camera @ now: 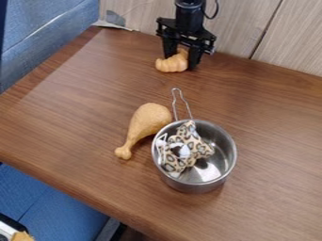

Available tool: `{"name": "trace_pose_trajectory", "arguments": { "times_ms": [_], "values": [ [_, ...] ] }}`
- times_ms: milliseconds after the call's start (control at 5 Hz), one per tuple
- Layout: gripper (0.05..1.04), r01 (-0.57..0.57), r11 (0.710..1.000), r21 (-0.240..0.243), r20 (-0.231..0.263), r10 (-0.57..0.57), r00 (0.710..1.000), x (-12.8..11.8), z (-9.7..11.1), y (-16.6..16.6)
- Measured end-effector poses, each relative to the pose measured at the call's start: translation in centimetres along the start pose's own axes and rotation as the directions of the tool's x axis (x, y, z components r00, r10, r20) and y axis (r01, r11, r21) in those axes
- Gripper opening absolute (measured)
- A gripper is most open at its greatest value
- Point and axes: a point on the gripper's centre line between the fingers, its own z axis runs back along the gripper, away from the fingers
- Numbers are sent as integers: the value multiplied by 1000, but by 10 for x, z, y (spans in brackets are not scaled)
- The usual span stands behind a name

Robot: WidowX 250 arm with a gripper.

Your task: Move the orange thing to the left bottom of the table

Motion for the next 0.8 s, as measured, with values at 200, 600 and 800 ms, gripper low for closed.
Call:
{"name": "trace_pose_trajectory", "arguments": {
  "times_ms": [200, 600, 800],
  "values": [
    [649, 2, 1000, 1, 3, -2, 1000, 0, 0, 0],
    [648, -75, 996, -52, 27, 76, 997, -2, 22, 10],
    [648, -129, 987, -95, 74, 136, 988, -9, 49, 32]
  ]
}}
